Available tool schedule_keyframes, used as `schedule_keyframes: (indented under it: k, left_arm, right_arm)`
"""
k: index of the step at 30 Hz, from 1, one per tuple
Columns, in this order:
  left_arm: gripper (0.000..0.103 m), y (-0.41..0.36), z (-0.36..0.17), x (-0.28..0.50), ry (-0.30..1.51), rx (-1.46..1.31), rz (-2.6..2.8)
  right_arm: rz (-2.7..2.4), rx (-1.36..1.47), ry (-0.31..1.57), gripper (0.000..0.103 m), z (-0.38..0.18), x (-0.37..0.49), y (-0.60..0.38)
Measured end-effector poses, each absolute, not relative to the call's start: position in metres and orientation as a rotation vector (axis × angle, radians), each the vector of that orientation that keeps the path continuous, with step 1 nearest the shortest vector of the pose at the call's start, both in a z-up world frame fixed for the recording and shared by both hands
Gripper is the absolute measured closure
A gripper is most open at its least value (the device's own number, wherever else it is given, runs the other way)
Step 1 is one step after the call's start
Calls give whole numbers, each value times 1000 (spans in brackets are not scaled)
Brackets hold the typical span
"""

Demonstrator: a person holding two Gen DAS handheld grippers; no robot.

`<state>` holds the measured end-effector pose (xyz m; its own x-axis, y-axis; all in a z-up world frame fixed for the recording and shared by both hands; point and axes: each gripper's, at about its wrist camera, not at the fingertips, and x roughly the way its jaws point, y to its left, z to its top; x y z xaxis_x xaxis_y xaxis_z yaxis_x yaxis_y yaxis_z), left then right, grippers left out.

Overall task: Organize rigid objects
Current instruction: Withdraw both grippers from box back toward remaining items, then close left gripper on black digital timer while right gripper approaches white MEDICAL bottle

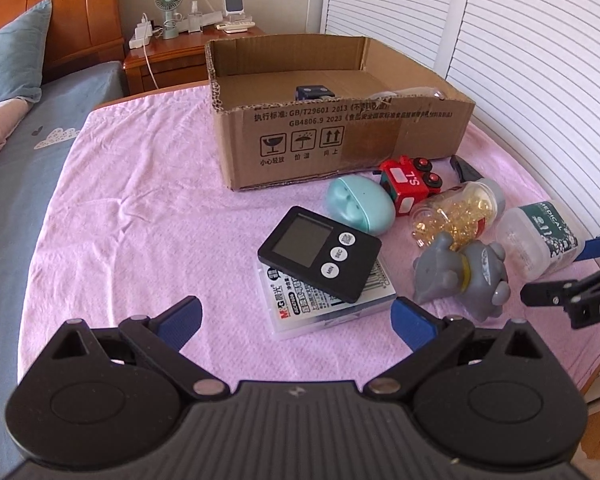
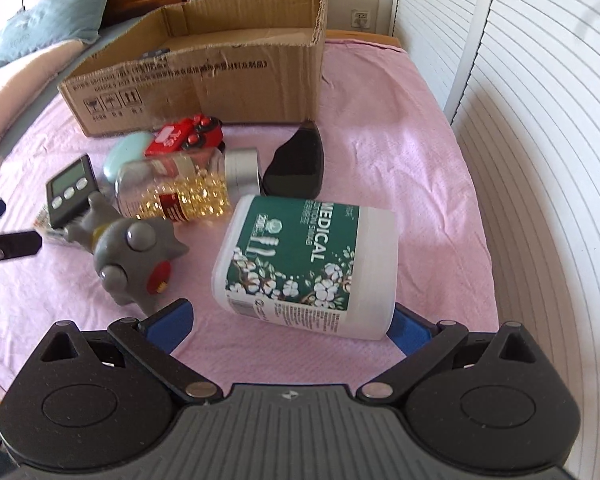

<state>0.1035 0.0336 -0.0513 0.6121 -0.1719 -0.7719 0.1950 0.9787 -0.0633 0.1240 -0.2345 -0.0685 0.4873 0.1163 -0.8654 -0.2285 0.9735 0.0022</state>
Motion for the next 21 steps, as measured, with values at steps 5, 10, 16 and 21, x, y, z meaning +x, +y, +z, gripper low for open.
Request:
schedule_keyframes:
  k: [5, 10, 16, 21]
  left_arm:
    - [3, 29, -56, 113, 866, 71, -222]
    - [7, 29, -58, 123, 849, 89, -237]
    - [14, 22, -63, 132, 853, 104, -271]
    - [27, 15, -62, 139, 841, 113, -299]
  right_arm:
    - [222, -157, 1023, 0, -72, 123, -232]
    - [229, -161, 999, 0, -74, 121, -232]
    - [232, -158, 977, 0, -75, 119, -232]
    - [233, -158, 968, 0, -75, 118, -233]
